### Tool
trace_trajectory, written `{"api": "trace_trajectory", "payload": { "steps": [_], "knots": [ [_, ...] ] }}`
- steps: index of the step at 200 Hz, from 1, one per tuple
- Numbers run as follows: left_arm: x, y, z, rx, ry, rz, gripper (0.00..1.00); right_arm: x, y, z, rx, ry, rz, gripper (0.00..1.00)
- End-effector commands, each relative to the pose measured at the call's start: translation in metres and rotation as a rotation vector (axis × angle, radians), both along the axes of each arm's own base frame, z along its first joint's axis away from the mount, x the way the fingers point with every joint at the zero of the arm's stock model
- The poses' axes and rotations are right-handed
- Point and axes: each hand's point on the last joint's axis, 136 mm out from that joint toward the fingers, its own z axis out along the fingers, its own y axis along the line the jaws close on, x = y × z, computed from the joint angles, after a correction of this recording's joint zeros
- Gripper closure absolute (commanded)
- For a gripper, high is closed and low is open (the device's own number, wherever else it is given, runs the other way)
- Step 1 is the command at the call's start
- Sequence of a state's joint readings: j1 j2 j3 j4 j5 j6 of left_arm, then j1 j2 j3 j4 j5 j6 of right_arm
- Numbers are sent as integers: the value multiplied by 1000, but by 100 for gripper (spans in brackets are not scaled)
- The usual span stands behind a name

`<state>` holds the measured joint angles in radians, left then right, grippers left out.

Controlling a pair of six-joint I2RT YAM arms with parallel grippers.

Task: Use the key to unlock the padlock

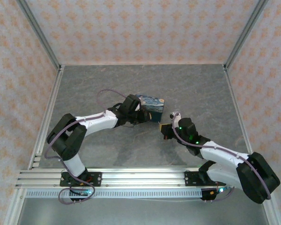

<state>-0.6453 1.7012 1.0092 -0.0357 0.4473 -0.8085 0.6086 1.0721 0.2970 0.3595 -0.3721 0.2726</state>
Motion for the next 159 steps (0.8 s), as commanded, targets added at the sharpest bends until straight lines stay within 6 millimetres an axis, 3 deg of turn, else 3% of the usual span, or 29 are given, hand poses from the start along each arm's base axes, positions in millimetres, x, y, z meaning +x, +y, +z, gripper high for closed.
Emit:
{"api": "trace_trajectory", "payload": {
  "steps": [1, 67, 159],
  "knots": [
    [4, -6, 35, -65, -25, -3, 84, 7, 6, 9, -1, -91, 13, 100],
    [0, -5, 34, -66, 1, 1, 84, 13, 27, -8, -23, -76, 55, 100],
    [2, -10, 32, -96, 9, 8, 84, 25, 38, -5, 11, -79, 53, 100]
  ]
}}
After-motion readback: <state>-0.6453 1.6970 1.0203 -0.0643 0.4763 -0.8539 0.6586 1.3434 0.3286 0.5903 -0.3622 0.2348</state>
